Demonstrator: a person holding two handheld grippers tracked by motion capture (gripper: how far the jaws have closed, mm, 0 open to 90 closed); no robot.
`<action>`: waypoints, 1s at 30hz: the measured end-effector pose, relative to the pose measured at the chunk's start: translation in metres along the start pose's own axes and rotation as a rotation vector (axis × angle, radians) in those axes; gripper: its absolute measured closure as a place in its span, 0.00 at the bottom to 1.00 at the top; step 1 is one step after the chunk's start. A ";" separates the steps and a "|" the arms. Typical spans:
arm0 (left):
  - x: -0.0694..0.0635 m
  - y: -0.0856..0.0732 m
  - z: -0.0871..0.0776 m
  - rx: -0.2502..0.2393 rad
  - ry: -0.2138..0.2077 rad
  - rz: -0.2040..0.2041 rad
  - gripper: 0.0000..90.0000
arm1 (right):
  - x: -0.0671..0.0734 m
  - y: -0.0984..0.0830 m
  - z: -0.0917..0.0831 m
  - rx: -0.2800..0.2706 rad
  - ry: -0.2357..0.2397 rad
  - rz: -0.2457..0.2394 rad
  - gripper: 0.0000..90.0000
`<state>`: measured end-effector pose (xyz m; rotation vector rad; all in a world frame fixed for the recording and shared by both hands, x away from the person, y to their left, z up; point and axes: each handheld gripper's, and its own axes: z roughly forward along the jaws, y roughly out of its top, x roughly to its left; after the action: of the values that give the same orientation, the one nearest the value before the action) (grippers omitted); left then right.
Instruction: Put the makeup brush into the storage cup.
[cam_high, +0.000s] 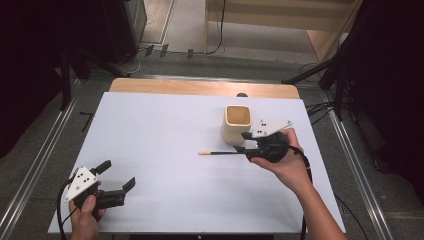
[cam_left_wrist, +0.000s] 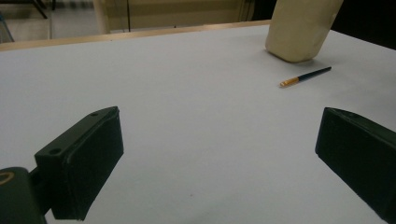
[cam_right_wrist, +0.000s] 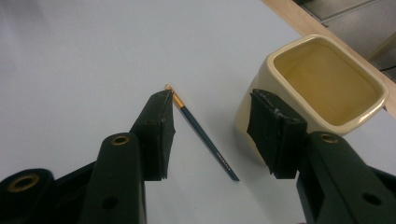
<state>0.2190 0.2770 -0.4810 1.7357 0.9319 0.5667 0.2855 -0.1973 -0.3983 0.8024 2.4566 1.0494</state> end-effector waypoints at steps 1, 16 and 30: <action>0.000 0.000 0.000 -0.001 0.000 -0.001 0.02 | 0.000 0.001 0.002 0.009 0.000 -0.007 0.58; 0.000 -0.002 0.002 0.010 -0.001 -0.002 0.02 | 0.007 0.021 0.038 0.189 0.070 -0.181 0.70; -0.001 -0.002 0.003 0.014 0.000 0.007 0.02 | 0.018 0.029 0.068 0.342 0.075 -0.364 0.77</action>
<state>0.2200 0.2748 -0.4839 1.7519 0.9321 0.5657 0.3172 -0.1332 -0.4238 0.3842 2.7476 0.5463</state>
